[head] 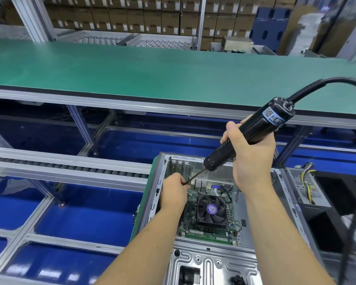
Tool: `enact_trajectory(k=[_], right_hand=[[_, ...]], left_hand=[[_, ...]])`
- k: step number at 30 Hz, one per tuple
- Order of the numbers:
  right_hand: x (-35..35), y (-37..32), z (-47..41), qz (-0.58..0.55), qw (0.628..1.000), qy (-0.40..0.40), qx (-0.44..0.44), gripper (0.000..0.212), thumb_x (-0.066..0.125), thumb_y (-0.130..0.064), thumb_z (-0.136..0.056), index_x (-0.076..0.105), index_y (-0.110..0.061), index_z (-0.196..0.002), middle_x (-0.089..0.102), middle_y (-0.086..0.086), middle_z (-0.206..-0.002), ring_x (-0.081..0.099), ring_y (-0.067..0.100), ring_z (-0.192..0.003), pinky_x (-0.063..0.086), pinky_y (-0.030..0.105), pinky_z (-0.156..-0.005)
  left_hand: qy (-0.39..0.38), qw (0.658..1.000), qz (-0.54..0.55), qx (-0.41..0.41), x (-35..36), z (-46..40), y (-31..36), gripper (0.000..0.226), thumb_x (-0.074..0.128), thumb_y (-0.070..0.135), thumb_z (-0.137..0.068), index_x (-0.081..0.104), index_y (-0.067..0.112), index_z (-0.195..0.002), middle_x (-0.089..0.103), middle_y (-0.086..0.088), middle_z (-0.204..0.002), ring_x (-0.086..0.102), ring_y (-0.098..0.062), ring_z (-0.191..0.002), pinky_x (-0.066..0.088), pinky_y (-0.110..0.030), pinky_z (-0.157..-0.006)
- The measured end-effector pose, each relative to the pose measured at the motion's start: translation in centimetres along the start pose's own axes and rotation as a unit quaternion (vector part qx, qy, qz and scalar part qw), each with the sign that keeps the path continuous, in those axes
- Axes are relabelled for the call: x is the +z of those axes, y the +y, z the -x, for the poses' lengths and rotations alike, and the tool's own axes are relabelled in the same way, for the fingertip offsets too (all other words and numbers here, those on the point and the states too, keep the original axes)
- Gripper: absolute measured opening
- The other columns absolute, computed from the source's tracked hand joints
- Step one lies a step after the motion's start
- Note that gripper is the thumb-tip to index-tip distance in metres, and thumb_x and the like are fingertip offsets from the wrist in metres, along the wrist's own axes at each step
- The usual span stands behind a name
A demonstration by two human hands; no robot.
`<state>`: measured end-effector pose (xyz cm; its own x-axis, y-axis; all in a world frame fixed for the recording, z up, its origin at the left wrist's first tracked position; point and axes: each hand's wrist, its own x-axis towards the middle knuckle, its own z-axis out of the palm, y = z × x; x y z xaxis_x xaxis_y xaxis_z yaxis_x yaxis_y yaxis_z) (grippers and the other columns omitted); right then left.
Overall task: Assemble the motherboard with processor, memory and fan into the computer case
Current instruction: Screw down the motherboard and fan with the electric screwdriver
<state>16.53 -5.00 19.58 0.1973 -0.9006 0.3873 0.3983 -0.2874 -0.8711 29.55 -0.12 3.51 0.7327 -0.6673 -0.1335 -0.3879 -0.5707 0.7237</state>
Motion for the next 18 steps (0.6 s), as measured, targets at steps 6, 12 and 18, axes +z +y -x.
enact_trajectory(k=[6, 12, 18], right_hand=[[0.05, 0.02, -0.03, 0.000, 1.000, 0.001, -0.008, 0.017, 0.081, -0.035, -0.073, 0.066, -0.042, -0.076, 0.065, -0.004, -0.073, 0.063, 0.022, -0.069, 0.054, 0.038, -0.072], [0.02, 0.30, -0.03, 0.010, 1.000, -0.003, -0.007, 0.017, 0.082, -0.036, -0.073, 0.065, -0.039, -0.077, 0.066, 0.000, -0.074, 0.062, 0.026, -0.072, 0.054, 0.044, -0.075], [0.03, 0.34, -0.09, 0.012, 1.000, -0.006, -0.009, 0.017, 0.082, -0.037, -0.073, 0.066, -0.040, -0.077, 0.066, -0.002, -0.074, 0.063, 0.024, -0.071, 0.055, 0.043, -0.075]], left_hand=[[0.006, 1.000, 0.002, 0.010, 0.05, 0.04, -0.16, 0.013, 0.072, 0.020, -0.090, 0.059, 0.017, -0.090, 0.057, 0.009, -0.074, 0.054, -0.005, -0.062, 0.043, -0.020, -0.052], [0.008, 1.000, -0.012, 0.019, 0.04, 0.08, -0.08, 0.010, 0.070, 0.021, -0.091, 0.063, 0.016, -0.093, 0.064, 0.002, -0.083, 0.063, -0.016, -0.073, 0.058, -0.033, -0.070], [0.011, 1.000, -0.015, 0.021, 0.19, 0.03, -0.06, 0.007, 0.069, 0.019, -0.091, 0.063, 0.016, -0.092, 0.064, 0.002, -0.083, 0.063, -0.015, -0.072, 0.059, -0.035, -0.068]])
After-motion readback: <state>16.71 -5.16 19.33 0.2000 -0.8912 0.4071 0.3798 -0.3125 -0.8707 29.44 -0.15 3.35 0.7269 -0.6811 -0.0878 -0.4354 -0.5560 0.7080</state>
